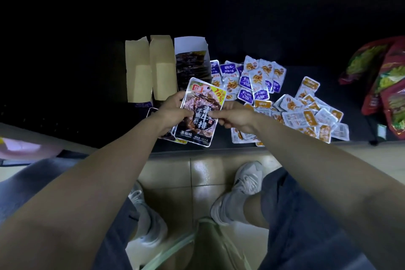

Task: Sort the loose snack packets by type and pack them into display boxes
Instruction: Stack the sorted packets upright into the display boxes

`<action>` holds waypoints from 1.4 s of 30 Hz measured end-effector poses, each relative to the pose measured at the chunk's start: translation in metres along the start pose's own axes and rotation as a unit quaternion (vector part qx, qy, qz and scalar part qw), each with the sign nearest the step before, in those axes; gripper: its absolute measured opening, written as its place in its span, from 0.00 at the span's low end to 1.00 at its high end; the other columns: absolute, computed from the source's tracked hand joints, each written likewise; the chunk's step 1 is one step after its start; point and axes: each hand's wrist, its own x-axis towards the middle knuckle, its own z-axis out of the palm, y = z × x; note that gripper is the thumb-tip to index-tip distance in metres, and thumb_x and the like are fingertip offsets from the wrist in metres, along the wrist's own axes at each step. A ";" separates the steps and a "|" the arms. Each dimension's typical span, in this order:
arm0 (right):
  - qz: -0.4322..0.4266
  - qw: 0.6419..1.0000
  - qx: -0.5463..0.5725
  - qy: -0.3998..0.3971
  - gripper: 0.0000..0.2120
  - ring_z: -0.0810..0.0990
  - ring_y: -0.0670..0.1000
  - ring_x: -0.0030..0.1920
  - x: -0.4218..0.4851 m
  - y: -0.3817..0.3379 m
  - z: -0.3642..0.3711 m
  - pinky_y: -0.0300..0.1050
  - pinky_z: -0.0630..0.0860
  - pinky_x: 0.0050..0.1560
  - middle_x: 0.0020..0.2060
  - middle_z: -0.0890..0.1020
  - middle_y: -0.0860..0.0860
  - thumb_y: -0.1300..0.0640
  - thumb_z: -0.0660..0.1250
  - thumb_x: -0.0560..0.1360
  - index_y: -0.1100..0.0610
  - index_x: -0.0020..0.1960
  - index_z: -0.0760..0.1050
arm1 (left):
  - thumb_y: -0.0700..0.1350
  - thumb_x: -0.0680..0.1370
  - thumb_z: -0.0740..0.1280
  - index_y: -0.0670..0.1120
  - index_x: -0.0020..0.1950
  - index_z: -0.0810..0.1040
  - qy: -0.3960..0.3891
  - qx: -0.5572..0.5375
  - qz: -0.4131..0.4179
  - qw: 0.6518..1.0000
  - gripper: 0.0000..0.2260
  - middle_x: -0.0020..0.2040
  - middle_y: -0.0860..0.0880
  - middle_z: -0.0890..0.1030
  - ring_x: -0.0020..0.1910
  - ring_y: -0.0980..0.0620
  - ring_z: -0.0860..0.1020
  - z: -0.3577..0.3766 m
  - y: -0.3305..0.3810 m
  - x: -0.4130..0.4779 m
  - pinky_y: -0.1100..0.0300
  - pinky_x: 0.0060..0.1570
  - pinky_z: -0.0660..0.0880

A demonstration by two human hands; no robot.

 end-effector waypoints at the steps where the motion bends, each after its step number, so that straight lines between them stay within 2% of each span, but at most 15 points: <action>1: -0.018 1.000 -0.003 0.016 0.10 0.72 0.44 0.28 0.002 -0.004 -0.004 0.35 0.68 0.29 0.26 0.76 0.47 0.59 0.71 0.74 0.54 0.38 0.72 | 0.30 0.75 0.67 0.46 0.63 0.72 0.012 0.008 0.014 1.000 0.20 0.51 0.50 0.80 0.47 0.54 0.79 0.001 0.004 0.003 0.67 0.44 0.76; 4: -0.093 0.994 0.024 0.060 0.04 0.77 0.43 0.26 0.011 -0.025 -0.022 0.33 0.70 0.25 0.26 0.81 0.47 0.62 0.70 0.75 0.57 0.43 0.75 | 0.38 0.76 0.68 0.46 0.63 0.72 0.077 0.084 0.065 0.991 0.16 0.45 0.51 0.77 0.43 0.55 0.75 -0.004 0.015 0.016 0.66 0.40 0.71; 8: -0.184 0.973 0.102 0.099 0.02 0.83 0.45 0.31 0.024 -0.063 -0.048 0.35 0.78 0.32 0.32 0.84 0.50 0.65 0.67 0.76 0.60 0.46 0.77 | 0.41 0.76 0.67 0.45 0.62 0.74 0.224 0.181 0.129 0.949 0.14 0.53 0.43 0.74 0.50 0.46 0.75 -0.019 0.016 0.033 0.53 0.52 0.75; 10: -0.222 0.961 0.132 0.102 0.02 0.84 0.47 0.35 0.030 -0.083 -0.056 0.38 0.80 0.38 0.34 0.85 0.52 0.65 0.67 0.77 0.60 0.47 0.77 | 0.41 0.76 0.66 0.44 0.64 0.73 0.253 0.212 0.131 0.935 0.16 0.60 0.42 0.72 0.58 0.43 0.73 -0.027 0.017 0.039 0.52 0.57 0.73; 14: -0.275 0.933 0.195 0.128 0.02 0.85 0.49 0.41 0.050 -0.114 -0.060 0.40 0.80 0.45 0.39 0.85 0.53 0.65 0.65 0.78 0.61 0.49 0.76 | 0.39 0.77 0.65 0.45 0.73 0.63 0.206 0.267 0.111 0.935 0.26 0.72 0.42 0.65 0.69 0.42 0.65 -0.035 0.032 0.055 0.54 0.66 0.66; 16: -0.288 0.925 0.207 0.140 0.03 0.84 0.49 0.42 0.062 -0.119 -0.056 0.41 0.80 0.47 0.40 0.84 0.53 0.66 0.65 0.78 0.61 0.49 0.76 | 0.38 0.78 0.64 0.46 0.77 0.56 0.178 0.217 0.098 0.955 0.30 0.75 0.44 0.61 0.72 0.45 0.62 -0.033 0.043 0.062 0.59 0.67 0.61; 18: -0.296 0.925 0.196 0.137 0.03 0.84 0.50 0.43 0.073 -0.116 -0.049 0.43 0.80 0.49 0.39 0.85 0.52 0.67 0.65 0.77 0.62 0.50 0.76 | 0.37 0.79 0.63 0.47 0.79 0.50 0.143 0.152 0.088 0.974 0.32 0.77 0.47 0.60 0.73 0.47 0.62 -0.030 0.050 0.068 0.64 0.64 0.61; 21: -0.314 0.925 0.175 0.125 0.07 0.83 0.54 0.49 0.084 -0.110 -0.039 0.48 0.79 0.55 0.44 0.85 0.54 0.67 0.66 0.76 0.65 0.54 0.77 | 0.38 0.80 0.63 0.48 0.79 0.49 0.136 0.144 0.090 0.976 0.33 0.77 0.47 0.60 0.72 0.46 0.64 -0.030 0.052 0.078 0.62 0.59 0.64; 26: -0.243 0.943 0.180 0.139 0.06 0.82 0.49 0.44 0.100 -0.113 -0.034 0.39 0.80 0.49 0.43 0.82 0.53 0.68 0.62 0.79 0.61 0.51 0.76 | 0.40 0.81 0.62 0.49 0.79 0.47 0.136 0.132 0.066 0.980 0.32 0.77 0.47 0.59 0.73 0.47 0.63 -0.033 0.054 0.084 0.65 0.56 0.62; 31: -0.157 0.971 0.119 0.137 0.11 0.79 0.49 0.45 0.111 -0.105 -0.027 0.39 0.79 0.50 0.48 0.79 0.54 0.64 0.59 0.81 0.65 0.62 0.73 | 0.37 0.80 0.62 0.53 0.79 0.45 0.145 0.110 0.118 0.976 0.35 0.78 0.49 0.55 0.74 0.50 0.59 -0.034 0.054 0.082 0.64 0.59 0.63; 34: -0.140 0.976 0.080 0.144 0.10 0.78 0.47 0.43 0.113 -0.104 -0.024 0.37 0.77 0.46 0.46 0.79 0.52 0.62 0.59 0.82 0.63 0.61 0.74 | 0.36 0.80 0.61 0.51 0.79 0.48 0.138 0.097 0.121 0.978 0.32 0.73 0.52 0.62 0.69 0.56 0.63 -0.033 0.056 0.084 0.69 0.56 0.63; 35: -0.137 0.976 0.059 0.158 0.11 0.78 0.48 0.45 0.116 -0.104 -0.025 0.38 0.77 0.48 0.51 0.78 0.54 0.60 0.60 0.81 0.62 0.61 0.74 | 0.37 0.81 0.60 0.51 0.79 0.49 0.134 0.095 0.118 0.979 0.31 0.71 0.53 0.65 0.66 0.57 0.63 -0.032 0.056 0.085 0.70 0.54 0.62; 37: -0.139 0.969 0.034 0.200 0.11 0.78 0.52 0.52 0.123 -0.101 -0.028 0.41 0.76 0.57 0.61 0.71 0.57 0.58 0.63 0.80 0.59 0.62 0.73 | 0.38 0.82 0.60 0.49 0.79 0.51 0.125 0.104 0.106 0.981 0.28 0.72 0.50 0.65 0.69 0.54 0.64 -0.032 0.055 0.089 0.70 0.54 0.62; 39: -0.142 0.967 0.044 0.204 0.13 0.77 0.52 0.53 0.123 -0.099 -0.029 0.41 0.75 0.54 0.60 0.71 0.56 0.58 0.64 0.80 0.58 0.63 0.70 | 0.40 0.82 0.60 0.47 0.79 0.51 0.110 0.114 0.087 0.984 0.28 0.76 0.47 0.61 0.73 0.49 0.62 -0.032 0.051 0.093 0.67 0.58 0.62; 42: -0.110 0.980 0.045 0.156 0.17 0.76 0.50 0.52 0.118 -0.096 -0.027 0.40 0.73 0.49 0.55 0.77 0.54 0.58 0.62 0.81 0.61 0.68 0.69 | 0.41 0.83 0.58 0.44 0.78 0.54 0.098 0.101 0.070 0.987 0.25 0.72 0.43 0.67 0.72 0.44 0.65 -0.030 0.050 0.094 0.59 0.59 0.66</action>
